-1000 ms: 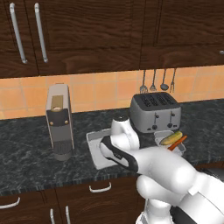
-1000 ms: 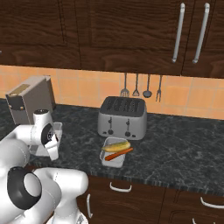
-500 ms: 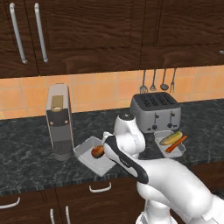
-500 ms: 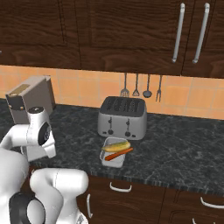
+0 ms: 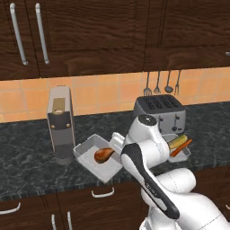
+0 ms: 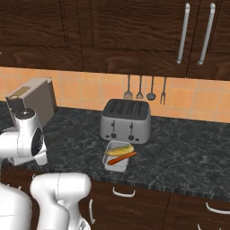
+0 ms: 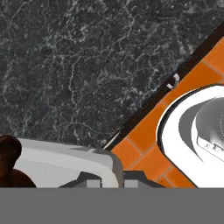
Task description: Take the meat container that has the chicken drumstick and place it on the second highest rack of the freezer. Then take the vegetable container that has the cucumber and carrot and place it on the highest rack of the freezer.
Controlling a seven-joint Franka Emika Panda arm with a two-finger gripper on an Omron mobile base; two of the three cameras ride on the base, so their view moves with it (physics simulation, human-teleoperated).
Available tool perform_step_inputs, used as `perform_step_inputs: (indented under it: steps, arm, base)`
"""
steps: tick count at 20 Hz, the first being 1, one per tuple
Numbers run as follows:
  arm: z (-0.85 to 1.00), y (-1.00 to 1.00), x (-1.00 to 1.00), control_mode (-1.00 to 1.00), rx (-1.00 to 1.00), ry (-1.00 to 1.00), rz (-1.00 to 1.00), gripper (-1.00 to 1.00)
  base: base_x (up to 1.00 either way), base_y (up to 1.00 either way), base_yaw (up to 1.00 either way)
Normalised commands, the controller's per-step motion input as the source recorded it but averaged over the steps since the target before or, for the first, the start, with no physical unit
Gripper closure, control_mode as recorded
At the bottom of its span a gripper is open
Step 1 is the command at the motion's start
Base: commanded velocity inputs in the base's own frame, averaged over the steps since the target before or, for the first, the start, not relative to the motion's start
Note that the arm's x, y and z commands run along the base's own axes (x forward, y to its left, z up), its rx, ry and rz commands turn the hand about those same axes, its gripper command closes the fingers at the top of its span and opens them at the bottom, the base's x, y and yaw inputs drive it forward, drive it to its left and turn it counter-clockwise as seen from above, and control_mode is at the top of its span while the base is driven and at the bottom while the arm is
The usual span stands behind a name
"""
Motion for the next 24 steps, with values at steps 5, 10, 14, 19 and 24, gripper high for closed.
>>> perform_step_inputs:
  steps: [5,10,14,19,24]
  arm:
    - [0.86,-0.3,-0.75,-1.0,0.03,0.0,-0.09,1.0]
    - [0.55,-0.06,-0.1,-1.0,-0.03,0.14,-0.04,1.0]
    - [0.28,-0.17,-0.48,-1.0,0.08,0.07,-0.12,1.0]
    - [0.1,-0.08,-0.57,-1.0,0.01,0.02,-0.19,1.0]
    - [0.0,-0.05,-0.14,-1.0,0.01,-0.05,-0.03,1.0]
  base:
    - [0.0,0.0,0.0]
    - [0.0,0.0,0.0]
    - [0.0,0.0,0.0]
    - [0.0,0.0,0.0]
    - [0.0,0.0,0.0]
